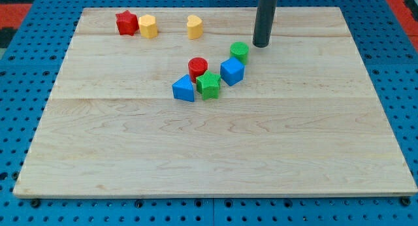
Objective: Push the green circle diagonally to the heart
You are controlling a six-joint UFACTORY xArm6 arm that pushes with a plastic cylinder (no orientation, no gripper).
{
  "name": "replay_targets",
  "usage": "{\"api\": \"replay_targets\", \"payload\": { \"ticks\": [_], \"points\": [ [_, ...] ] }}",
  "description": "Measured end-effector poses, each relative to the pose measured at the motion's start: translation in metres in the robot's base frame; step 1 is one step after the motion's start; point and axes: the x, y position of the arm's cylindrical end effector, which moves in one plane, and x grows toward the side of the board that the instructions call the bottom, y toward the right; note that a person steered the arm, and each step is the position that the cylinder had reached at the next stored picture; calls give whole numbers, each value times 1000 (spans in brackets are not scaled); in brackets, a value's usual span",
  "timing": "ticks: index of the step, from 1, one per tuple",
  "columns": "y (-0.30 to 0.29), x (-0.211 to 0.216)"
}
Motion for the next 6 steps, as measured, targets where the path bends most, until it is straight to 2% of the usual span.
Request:
{"api": "replay_targets", "payload": {
  "ticks": [1,2,3,4,5,6],
  "points": [
    [5,5],
    [80,17],
    [-3,36],
    [-104,37],
    [-150,38],
    [-170,32]
  ]
}}
